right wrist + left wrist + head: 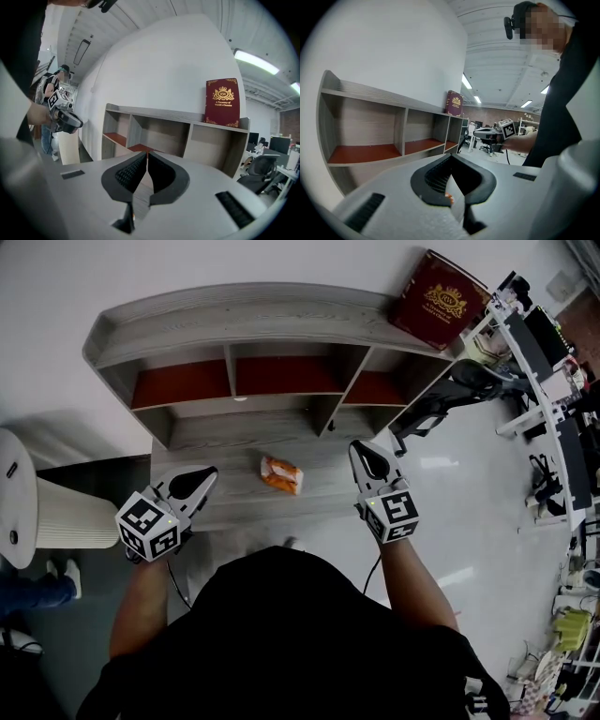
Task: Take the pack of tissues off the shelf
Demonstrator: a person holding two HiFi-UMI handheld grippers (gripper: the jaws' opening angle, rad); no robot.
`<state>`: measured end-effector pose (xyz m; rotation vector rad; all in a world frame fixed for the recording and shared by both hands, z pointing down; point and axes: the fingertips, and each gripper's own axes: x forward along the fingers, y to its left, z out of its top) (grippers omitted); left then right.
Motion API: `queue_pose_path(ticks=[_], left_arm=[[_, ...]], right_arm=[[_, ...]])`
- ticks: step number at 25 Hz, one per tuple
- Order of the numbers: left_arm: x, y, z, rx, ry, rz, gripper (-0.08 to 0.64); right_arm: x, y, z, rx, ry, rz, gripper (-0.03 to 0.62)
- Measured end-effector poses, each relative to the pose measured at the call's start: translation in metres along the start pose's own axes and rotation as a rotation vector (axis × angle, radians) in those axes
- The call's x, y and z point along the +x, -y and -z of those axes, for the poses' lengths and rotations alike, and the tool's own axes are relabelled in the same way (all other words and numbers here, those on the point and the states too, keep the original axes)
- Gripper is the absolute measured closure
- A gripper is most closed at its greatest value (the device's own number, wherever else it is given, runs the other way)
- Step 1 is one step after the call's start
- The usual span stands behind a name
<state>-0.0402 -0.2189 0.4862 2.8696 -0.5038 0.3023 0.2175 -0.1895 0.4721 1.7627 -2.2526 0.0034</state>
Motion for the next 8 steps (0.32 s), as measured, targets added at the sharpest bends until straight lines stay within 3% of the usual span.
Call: queue_pose_path(ticks=[8], left_arm=[[-0.0024,-0.0061,-0.0027,0.002,0.013,0.015,0.543]], right_arm=[[0.0004,-0.0016,0.0005,0.026,0.006,0.021,0.574]])
